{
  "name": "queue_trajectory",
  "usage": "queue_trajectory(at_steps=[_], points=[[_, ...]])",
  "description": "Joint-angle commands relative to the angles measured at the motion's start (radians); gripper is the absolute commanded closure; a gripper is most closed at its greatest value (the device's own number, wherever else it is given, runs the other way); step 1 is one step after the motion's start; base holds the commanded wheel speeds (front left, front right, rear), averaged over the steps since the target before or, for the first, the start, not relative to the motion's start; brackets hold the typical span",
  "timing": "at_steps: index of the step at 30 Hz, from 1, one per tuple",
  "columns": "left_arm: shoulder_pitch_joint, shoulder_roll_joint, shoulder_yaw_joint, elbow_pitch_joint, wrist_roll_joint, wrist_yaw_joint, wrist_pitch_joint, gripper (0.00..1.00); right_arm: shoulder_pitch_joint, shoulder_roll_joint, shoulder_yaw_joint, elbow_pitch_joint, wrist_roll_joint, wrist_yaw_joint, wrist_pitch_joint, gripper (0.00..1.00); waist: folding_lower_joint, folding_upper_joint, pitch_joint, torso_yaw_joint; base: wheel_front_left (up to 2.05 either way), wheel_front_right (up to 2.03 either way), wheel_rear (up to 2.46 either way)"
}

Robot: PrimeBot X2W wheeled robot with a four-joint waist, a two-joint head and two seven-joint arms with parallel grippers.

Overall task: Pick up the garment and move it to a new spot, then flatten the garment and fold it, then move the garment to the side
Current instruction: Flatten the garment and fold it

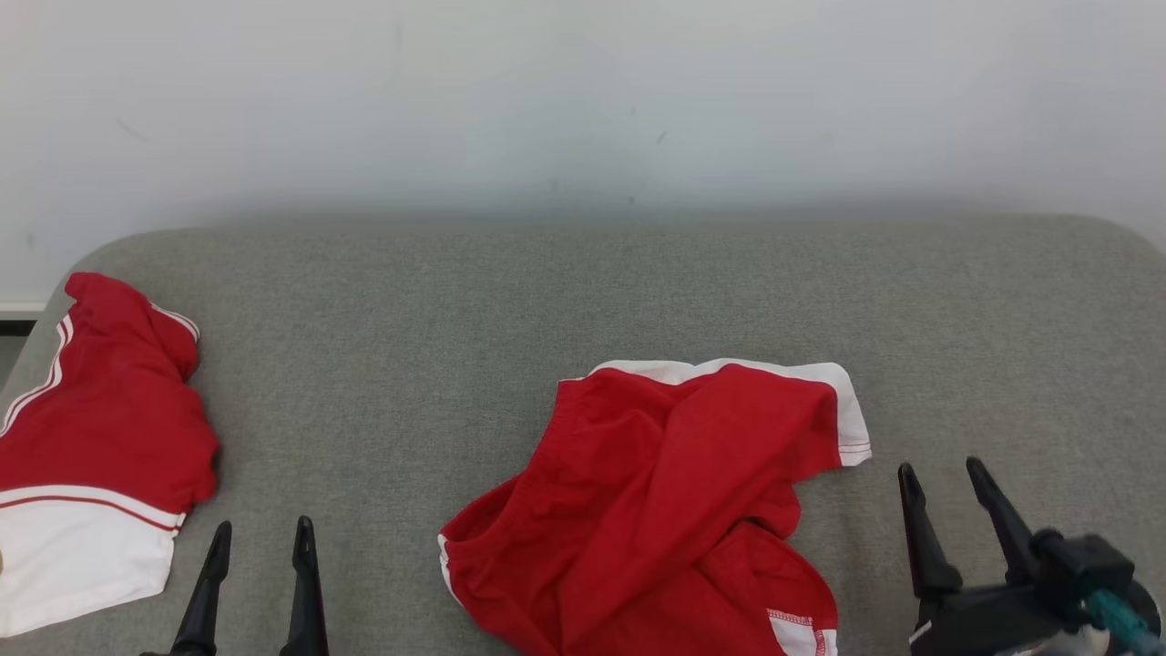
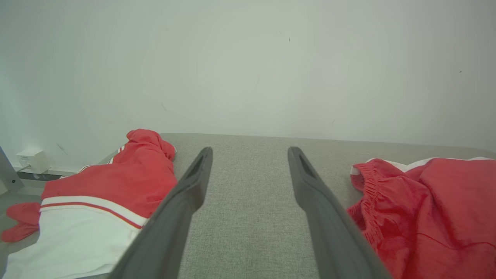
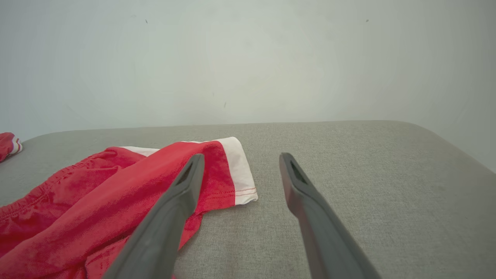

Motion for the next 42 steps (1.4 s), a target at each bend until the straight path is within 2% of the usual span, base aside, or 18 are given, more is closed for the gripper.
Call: queue_trajectory(at_steps=[1,13,23,24,25,34,42], points=[[-0.012,-0.005,-0.001,-0.003,0.014,-0.006,-0.003,0.00,-0.035,-0.018,0.007,0.023,0.002,-0.002,0.000,0.00,0.0000,0.0000,0.009,0.010,0.00,0.00,0.00],[-0.059,-0.016,-0.040,-0.006,0.013,-0.020,-0.003,0.00,-0.277,-0.130,0.070,0.349,0.043,-0.002,0.010,0.00,0.0000,0.0000,0.099,0.099,0.00,0.00,0.00],[-0.105,-0.017,-0.077,0.009,-0.003,-0.018,-0.003,0.00,-0.397,-0.147,0.197,0.591,0.133,-0.002,0.038,0.00,0.0000,0.0000,0.149,0.152,0.00,0.00,0.00],[-0.105,-0.017,-0.079,0.010,-0.005,-0.015,-0.003,0.00,-0.405,-0.147,0.208,0.606,0.144,-0.002,0.039,0.72,0.0000,0.0000,0.149,0.152,0.00,0.00,0.00],[-0.105,-0.017,-0.081,0.011,-0.008,-0.012,-0.003,0.00,-0.413,-0.149,0.219,0.613,0.153,-0.002,0.035,1.00,0.0000,0.0000,0.148,0.152,0.00,0.00,0.00],[-0.109,-0.017,-0.089,0.017,-0.019,-0.001,-0.003,0.00,-0.477,-0.184,0.278,0.627,0.198,-0.002,0.006,1.00,0.0000,0.0000,0.144,0.133,0.00,0.00,0.00],[-0.111,-0.017,-0.101,0.026,-0.023,-0.003,-0.003,0.00,-0.577,-0.247,0.293,0.589,0.207,-0.002,-0.002,1.00,0.0000,0.0000,0.138,0.136,0.00,0.00,0.00]])
